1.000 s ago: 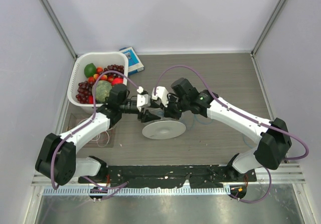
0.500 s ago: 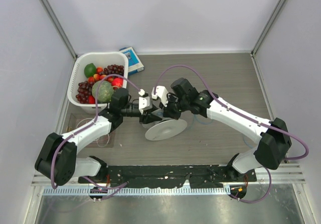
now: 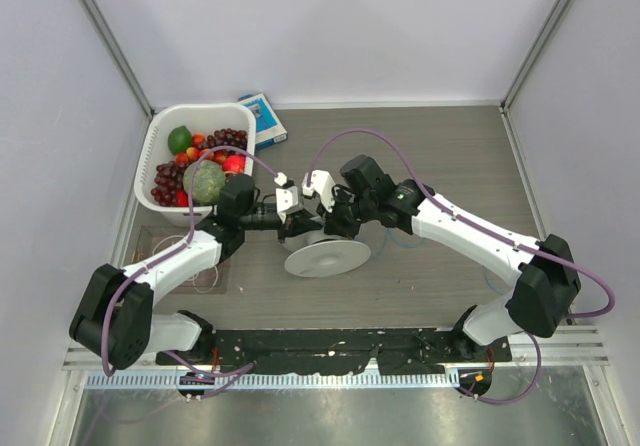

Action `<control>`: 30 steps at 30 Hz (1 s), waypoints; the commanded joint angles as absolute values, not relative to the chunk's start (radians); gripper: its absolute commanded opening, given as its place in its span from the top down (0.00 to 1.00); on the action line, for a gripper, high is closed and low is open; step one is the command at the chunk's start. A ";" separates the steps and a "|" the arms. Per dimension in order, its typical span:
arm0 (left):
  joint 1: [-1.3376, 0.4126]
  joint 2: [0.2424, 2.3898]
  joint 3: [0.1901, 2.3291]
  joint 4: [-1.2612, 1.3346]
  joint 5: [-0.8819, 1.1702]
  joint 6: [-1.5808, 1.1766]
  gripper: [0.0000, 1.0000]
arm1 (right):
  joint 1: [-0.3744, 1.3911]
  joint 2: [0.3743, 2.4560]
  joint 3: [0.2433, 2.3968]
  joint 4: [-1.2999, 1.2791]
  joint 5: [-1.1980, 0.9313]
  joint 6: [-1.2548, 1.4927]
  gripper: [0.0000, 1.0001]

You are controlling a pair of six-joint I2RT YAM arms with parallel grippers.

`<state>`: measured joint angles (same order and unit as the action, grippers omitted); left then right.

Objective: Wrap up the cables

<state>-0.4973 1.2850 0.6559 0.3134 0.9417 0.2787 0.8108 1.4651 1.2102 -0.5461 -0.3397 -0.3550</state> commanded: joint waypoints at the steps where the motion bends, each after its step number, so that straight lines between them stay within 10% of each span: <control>1: -0.523 1.267 0.666 0.370 0.966 0.264 0.96 | 0.813 1.460 1.198 -0.488 -0.324 -0.336 0.99; 22: -0.528 1.262 0.667 0.377 0.988 0.227 0.75 | 0.815 1.456 1.180 -0.463 -0.281 -0.319 0.99; 30: -0.528 1.273 0.683 0.383 0.979 0.201 0.91 | 0.815 1.451 1.166 -0.451 -0.265 -0.302 0.99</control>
